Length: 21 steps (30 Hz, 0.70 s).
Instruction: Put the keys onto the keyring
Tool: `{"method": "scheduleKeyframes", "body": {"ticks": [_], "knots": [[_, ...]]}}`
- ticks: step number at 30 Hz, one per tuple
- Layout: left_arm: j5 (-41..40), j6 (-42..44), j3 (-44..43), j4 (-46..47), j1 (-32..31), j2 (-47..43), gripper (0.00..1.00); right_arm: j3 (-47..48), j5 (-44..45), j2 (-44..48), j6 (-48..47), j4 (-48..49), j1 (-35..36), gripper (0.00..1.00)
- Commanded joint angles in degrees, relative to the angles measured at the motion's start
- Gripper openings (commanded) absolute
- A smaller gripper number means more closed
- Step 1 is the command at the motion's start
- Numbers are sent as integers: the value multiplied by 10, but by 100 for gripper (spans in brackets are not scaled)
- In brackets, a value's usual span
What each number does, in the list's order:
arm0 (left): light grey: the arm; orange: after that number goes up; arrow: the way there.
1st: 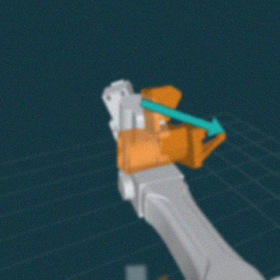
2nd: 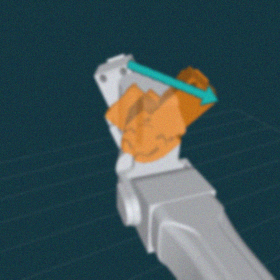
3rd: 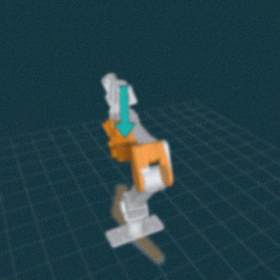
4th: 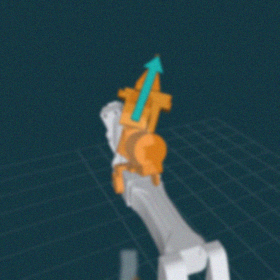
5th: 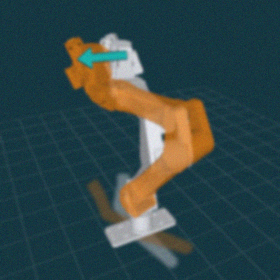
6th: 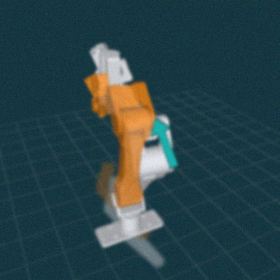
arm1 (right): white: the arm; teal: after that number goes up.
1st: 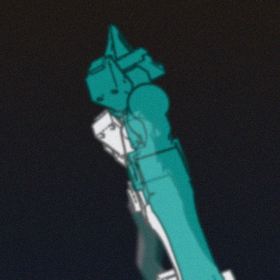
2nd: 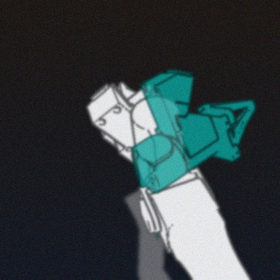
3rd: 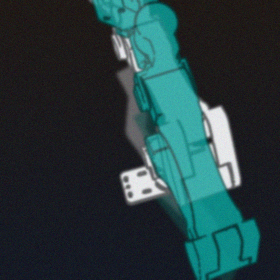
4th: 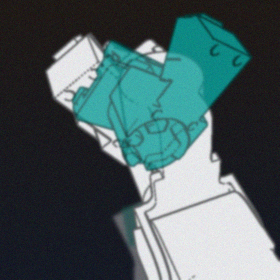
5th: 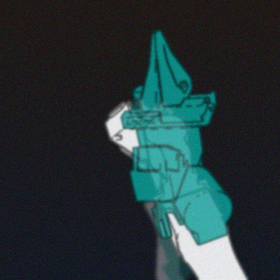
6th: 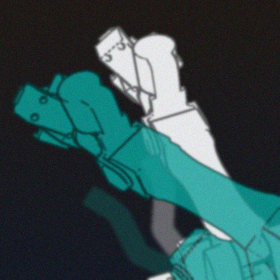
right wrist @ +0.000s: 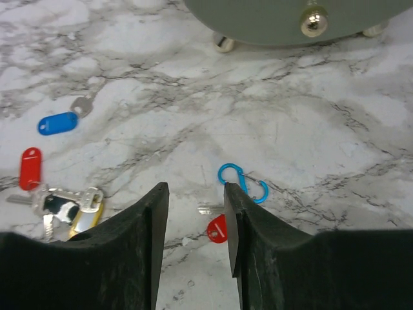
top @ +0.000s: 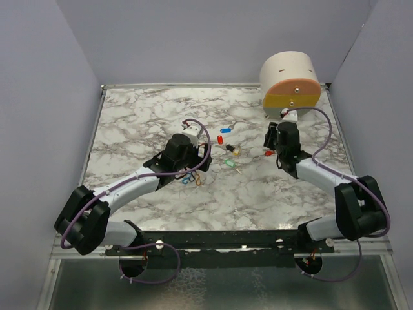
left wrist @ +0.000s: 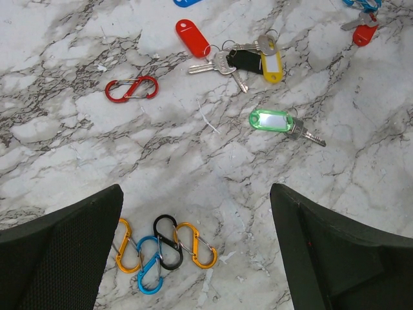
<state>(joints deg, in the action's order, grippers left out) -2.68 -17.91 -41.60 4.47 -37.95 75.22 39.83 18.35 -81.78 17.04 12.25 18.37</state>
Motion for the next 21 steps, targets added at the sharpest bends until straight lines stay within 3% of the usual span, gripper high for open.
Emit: {"method": "scheduleKeyframes", "body": {"ticks": [1, 6, 13, 21], "knots": [[-9, -5, 6, 16, 2, -14, 99, -19, -106, 40, -15, 37, 6, 41], [-14, -8, 10, 21, 2, -18, 99, -6, -199, 4, -19, 39, 50, 41], [-27, -21, 24, 24, 2, -44, 99, 48, -214, -110, 31, 44, 75, 39], [-37, -18, 26, 20, 2, -54, 99, 94, -207, -180, 72, 48, 75, 31]]}}
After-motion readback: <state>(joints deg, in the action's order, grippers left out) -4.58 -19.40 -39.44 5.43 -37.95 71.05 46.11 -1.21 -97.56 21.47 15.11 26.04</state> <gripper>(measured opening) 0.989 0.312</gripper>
